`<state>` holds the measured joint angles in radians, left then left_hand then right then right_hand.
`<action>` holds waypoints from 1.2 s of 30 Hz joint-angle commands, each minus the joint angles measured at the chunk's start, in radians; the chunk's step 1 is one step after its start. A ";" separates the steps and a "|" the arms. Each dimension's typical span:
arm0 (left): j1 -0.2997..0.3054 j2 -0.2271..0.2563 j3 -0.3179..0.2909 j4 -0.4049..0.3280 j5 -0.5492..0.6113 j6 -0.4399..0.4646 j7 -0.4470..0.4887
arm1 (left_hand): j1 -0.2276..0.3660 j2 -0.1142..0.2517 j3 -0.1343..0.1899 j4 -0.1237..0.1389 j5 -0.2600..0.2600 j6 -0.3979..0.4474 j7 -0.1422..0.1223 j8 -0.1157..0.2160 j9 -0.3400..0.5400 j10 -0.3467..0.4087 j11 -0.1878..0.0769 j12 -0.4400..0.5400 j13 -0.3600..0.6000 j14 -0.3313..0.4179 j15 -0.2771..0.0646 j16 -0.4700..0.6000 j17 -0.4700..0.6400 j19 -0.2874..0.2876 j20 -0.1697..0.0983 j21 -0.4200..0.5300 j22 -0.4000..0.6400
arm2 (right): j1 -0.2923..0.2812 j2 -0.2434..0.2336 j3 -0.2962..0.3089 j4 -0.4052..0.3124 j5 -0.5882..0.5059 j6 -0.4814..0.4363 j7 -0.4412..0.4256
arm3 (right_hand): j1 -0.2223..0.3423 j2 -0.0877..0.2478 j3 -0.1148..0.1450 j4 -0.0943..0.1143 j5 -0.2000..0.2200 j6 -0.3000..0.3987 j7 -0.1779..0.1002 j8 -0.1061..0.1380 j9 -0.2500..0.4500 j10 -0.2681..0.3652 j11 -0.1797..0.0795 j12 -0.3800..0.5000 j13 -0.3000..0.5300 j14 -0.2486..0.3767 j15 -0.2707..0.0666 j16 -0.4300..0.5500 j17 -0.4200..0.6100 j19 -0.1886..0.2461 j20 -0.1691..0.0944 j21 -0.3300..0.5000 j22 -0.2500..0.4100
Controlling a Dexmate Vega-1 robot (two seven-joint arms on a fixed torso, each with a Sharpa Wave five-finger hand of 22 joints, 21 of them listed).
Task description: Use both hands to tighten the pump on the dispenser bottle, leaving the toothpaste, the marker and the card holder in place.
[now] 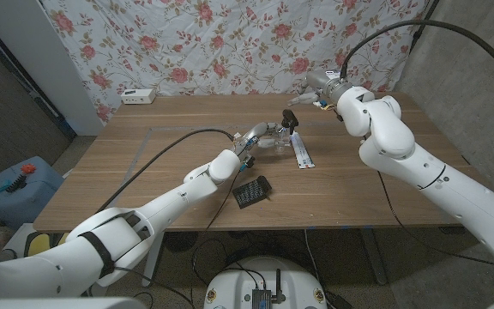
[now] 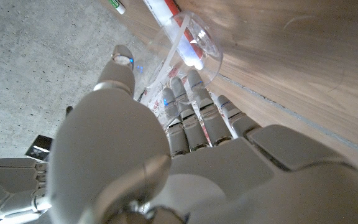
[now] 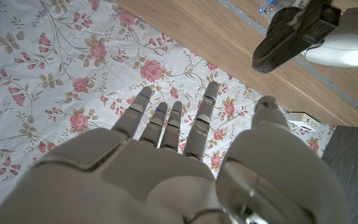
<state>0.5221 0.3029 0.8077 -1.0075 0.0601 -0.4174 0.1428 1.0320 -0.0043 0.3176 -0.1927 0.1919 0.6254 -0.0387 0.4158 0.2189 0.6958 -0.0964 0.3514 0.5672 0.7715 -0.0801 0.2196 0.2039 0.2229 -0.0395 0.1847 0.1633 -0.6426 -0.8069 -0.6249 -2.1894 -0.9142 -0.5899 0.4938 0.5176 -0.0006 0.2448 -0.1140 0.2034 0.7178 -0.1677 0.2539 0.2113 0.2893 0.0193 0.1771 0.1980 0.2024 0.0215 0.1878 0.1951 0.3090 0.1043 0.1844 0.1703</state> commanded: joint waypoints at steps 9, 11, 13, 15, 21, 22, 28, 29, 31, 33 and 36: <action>0.007 0.008 -0.002 -0.017 0.010 -0.006 0.002 | -0.053 0.115 0.045 0.040 0.004 0.163 -0.029 0.003 0.001 0.053 -0.048 0.004 0.005 0.008 -0.091 -0.002 0.002 0.003 -0.066 -0.001 0.002 | -0.028 -0.132 0.093 -0.028 0.184 0.158 -0.027 | 0.108 -0.011 0.033 -0.057 0.012 -0.122 -0.053 -0.036 0.010 -0.097 -0.024 0.002 0.006 -0.070 -0.003 -0.001 0.000 -0.028 0.002 0.000 0.000; 0.009 0.010 -0.002 -0.021 0.011 -0.005 0.003 | -0.053 0.115 0.045 0.039 0.004 0.163 -0.030 0.003 0.001 0.053 -0.048 0.005 0.005 0.009 -0.090 -0.002 0.002 0.003 -0.066 -0.001 0.002 | -0.027 -0.145 0.096 -0.024 0.192 0.180 -0.034 | 0.120 -0.015 0.035 -0.060 0.014 -0.136 -0.053 -0.040 0.010 -0.105 -0.030 0.002 0.007 -0.075 -0.004 -0.001 0.000 -0.029 0.002 0.001 0.000; 0.011 0.010 -0.004 -0.023 0.009 -0.005 0.003 | -0.053 0.114 0.045 0.039 0.004 0.164 -0.030 0.003 0.001 0.053 -0.048 0.004 0.005 0.009 -0.090 -0.002 0.002 0.002 -0.066 -0.001 0.002 | -0.025 -0.158 0.096 -0.020 0.192 0.202 -0.039 | 0.130 -0.020 0.037 -0.062 0.018 -0.146 -0.053 -0.042 0.010 -0.112 -0.029 0.003 0.007 -0.079 -0.005 -0.001 0.000 -0.031 0.000 0.001 0.000; 0.011 0.010 -0.004 -0.022 0.009 -0.006 0.004 | -0.053 0.114 0.045 0.040 0.004 0.164 -0.031 0.003 0.001 0.054 -0.048 0.004 0.005 0.010 -0.090 -0.002 0.002 0.003 -0.066 -0.001 0.002 | -0.026 -0.169 0.102 -0.013 0.202 0.230 -0.052 | 0.141 -0.024 0.040 -0.063 0.023 -0.152 -0.054 -0.043 0.011 -0.121 -0.034 0.003 0.007 -0.082 -0.010 0.000 -0.001 -0.031 -0.003 0.001 0.000; 0.010 0.012 -0.004 -0.022 0.011 -0.008 0.001 | -0.053 0.115 0.046 0.039 0.004 0.167 -0.030 0.004 0.001 0.057 -0.049 0.005 0.005 0.011 -0.090 -0.002 0.001 0.003 -0.065 0.000 0.002 | -0.018 -0.195 0.108 0.017 0.221 0.324 -0.081 | 0.197 -0.042 0.051 -0.071 0.050 -0.172 -0.055 -0.044 0.010 -0.147 -0.044 0.004 0.007 -0.091 -0.023 0.003 -0.002 -0.031 -0.010 0.002 -0.001; 0.009 0.012 -0.005 -0.022 0.011 -0.008 0.001 | -0.053 0.115 0.046 0.040 0.004 0.168 -0.030 0.004 0.001 0.056 -0.049 0.004 0.005 0.012 -0.090 -0.002 0.001 0.002 -0.065 -0.001 0.002 | -0.018 -0.198 0.109 0.023 0.222 0.343 -0.090 | 0.211 -0.048 0.053 -0.071 0.058 -0.177 -0.055 -0.044 0.011 -0.152 -0.053 0.005 0.007 -0.093 -0.024 0.003 -0.002 -0.031 -0.011 0.002 -0.001; 0.005 0.009 -0.004 -0.016 0.011 -0.010 -0.003 | -0.053 0.114 0.045 0.039 0.004 0.169 -0.031 0.005 0.001 0.058 -0.049 0.004 0.006 0.013 -0.091 -0.002 0.001 0.003 -0.066 -0.001 0.002 | -0.009 -0.206 0.115 0.060 0.241 0.427 -0.115 | 0.288 -0.069 0.066 -0.072 0.097 -0.185 -0.055 -0.037 0.015 -0.180 -0.079 0.007 0.006 -0.103 -0.034 0.005 -0.003 -0.030 -0.020 0.003 -0.002; 0.005 0.009 -0.004 -0.016 0.011 -0.010 -0.003 | -0.054 0.114 0.045 0.039 0.004 0.169 -0.031 0.005 0.001 0.057 -0.050 0.004 0.006 0.013 -0.090 -0.001 0.002 0.003 -0.066 -0.001 0.002 | -0.006 -0.209 0.116 0.068 0.243 0.446 -0.119 | 0.295 -0.071 0.066 -0.072 0.101 -0.186 -0.055 -0.037 0.015 -0.183 -0.080 0.006 0.006 -0.105 -0.035 0.004 -0.003 -0.031 -0.020 0.002 -0.002; 0.005 0.010 -0.004 -0.019 0.012 -0.007 -0.003 | -0.054 0.114 0.045 0.039 0.004 0.170 -0.032 0.005 0.001 0.058 -0.049 0.004 0.006 0.013 -0.090 -0.001 0.002 0.002 -0.066 -0.001 0.002 | -0.001 -0.214 0.116 0.081 0.244 0.482 -0.129 | 0.322 -0.082 0.068 -0.072 0.115 -0.190 -0.056 -0.036 0.016 -0.198 -0.087 0.005 0.006 -0.114 -0.033 0.003 -0.003 -0.031 -0.021 0.002 -0.002; 0.006 0.011 -0.004 -0.023 0.012 -0.002 -0.004 | -0.053 0.114 0.046 0.039 0.004 0.170 -0.033 0.005 0.001 0.060 -0.048 0.004 0.006 0.014 -0.091 -0.002 0.001 0.002 -0.066 -0.001 0.002 | 0.002 -0.218 0.117 0.092 0.236 0.511 -0.141 | 0.333 -0.087 0.069 -0.071 0.120 -0.194 -0.056 -0.036 0.016 -0.205 -0.089 0.004 0.006 -0.118 -0.033 0.002 -0.003 -0.030 -0.021 0.003 -0.002; 0.006 0.012 -0.004 -0.028 0.013 0.003 -0.003 | -0.054 0.115 0.046 0.040 0.004 0.169 -0.033 0.005 0.001 0.058 -0.049 0.004 0.006 0.013 -0.091 -0.002 0.001 0.002 -0.065 -0.001 0.002 | 0.004 -0.218 0.124 0.113 0.252 0.556 -0.158 | 0.350 -0.095 0.069 -0.070 0.130 -0.200 -0.056 -0.037 0.016 -0.215 -0.092 0.004 0.006 -0.129 -0.032 0.000 -0.003 -0.030 -0.025 0.003 -0.002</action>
<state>0.5303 0.3128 0.8040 -1.0264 0.0707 -0.4257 0.1425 1.0320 -0.0043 0.3165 -0.1916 0.1912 0.6254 -0.0387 0.4114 0.2189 0.6958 -0.0967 0.3515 0.5677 0.7775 -0.0861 0.2155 0.2018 0.2229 -0.0395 0.1847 0.1633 -0.6526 -1.0031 -0.5159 -2.1371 -0.6889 -0.1899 0.3885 0.8540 -0.0915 0.3065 -0.1834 0.3257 0.5229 -0.2232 0.2109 0.2258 0.0834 -0.0730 0.1772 0.2027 0.0825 -0.0119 0.1878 0.1906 0.2757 0.0911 0.1845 0.1675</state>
